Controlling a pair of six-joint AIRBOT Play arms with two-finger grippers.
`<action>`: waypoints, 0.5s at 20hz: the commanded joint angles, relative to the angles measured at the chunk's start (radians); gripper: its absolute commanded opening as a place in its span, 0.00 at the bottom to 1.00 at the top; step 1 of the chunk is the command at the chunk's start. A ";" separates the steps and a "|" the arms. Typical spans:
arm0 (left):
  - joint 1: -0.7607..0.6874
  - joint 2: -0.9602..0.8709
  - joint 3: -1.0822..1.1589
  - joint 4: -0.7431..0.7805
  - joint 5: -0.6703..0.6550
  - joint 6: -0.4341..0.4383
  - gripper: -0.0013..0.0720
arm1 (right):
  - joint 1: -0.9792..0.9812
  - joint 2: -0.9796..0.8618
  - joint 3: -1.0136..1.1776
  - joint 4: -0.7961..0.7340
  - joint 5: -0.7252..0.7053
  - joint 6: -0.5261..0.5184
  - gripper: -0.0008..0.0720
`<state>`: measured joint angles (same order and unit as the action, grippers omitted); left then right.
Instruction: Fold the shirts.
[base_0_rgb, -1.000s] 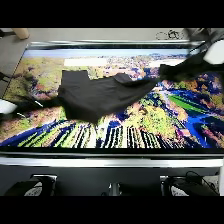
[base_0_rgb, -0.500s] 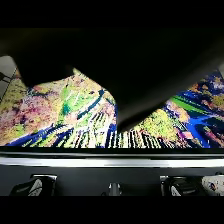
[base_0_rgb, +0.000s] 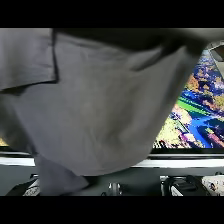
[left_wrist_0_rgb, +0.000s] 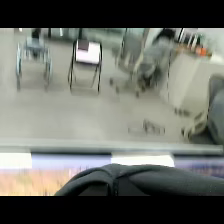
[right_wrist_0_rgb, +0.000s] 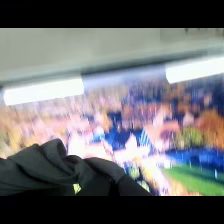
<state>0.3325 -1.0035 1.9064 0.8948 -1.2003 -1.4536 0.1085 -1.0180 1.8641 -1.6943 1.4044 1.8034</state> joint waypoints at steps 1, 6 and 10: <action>-0.037 -0.201 -0.118 0.008 -0.093 0.043 0.06 | -0.001 -0.269 -0.028 -0.008 0.107 -0.001 0.04; -0.154 -0.557 -0.341 0.007 0.085 0.077 0.06 | -0.001 -0.690 -0.030 0.074 -0.162 0.032 0.04; -0.207 -0.736 -0.341 -0.015 0.248 0.078 0.06 | -0.001 -0.828 -0.030 0.088 -0.380 0.079 0.04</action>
<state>0.1650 -1.6081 1.5902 0.8989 -1.0760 -1.3834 0.1074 -1.7271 1.8351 -1.6382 1.2007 1.8526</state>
